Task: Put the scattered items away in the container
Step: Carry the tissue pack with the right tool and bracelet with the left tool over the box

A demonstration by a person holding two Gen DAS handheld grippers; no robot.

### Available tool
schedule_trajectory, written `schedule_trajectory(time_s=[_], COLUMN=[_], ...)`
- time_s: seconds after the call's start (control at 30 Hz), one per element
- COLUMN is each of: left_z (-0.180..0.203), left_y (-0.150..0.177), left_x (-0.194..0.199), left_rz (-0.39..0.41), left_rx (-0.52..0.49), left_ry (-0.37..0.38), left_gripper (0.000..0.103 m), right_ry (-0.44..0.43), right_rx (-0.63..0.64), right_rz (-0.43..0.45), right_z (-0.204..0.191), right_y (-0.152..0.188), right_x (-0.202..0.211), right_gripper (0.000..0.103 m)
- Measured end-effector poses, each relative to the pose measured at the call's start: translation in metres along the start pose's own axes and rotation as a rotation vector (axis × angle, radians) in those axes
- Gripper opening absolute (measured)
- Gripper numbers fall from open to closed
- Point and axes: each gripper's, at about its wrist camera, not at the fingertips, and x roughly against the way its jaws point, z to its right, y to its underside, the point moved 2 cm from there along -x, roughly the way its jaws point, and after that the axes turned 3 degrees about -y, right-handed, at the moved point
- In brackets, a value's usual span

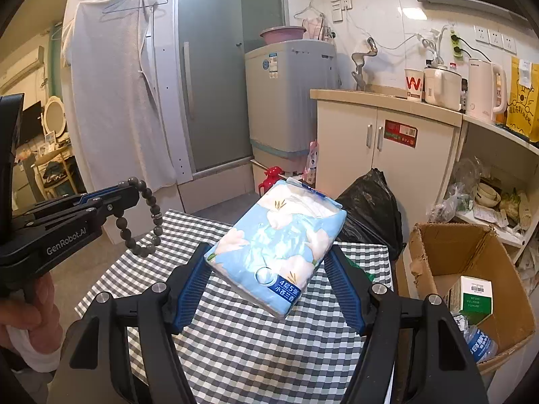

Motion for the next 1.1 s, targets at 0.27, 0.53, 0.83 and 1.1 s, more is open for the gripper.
schedule_trajectory(time_s=[0.27,0.53,0.83,1.1], left_z=[0.016,0.044,0.085,0.127], left_y=[-0.004,-0.011,-0.017,-0.022], left_x=[0.000,-0.007,-0.019,-0.026], left_rz=[0.004,0.002,-0.003,-0.010], left_rx=[-0.008,-0.034,-0.069,-0.098], left_ry=[0.019,0.060,0.126,0.193], left_gripper=[0.011,0.011,0.011,0.011], right_ry=[0.041,0.104,0.192,0.265], right_rx=[-0.006,-0.022,-0.055,-0.089], right_rz=[0.000,0.009,0.008,0.016], right_z=[0.014,0.040,0.079,0.115], right_y=[-0.003,-0.005,-0.008,-0.011], right_x=[0.008,0.020,0.036,0.053], right_gripper=[0.068,0.068,0.068,0.068])
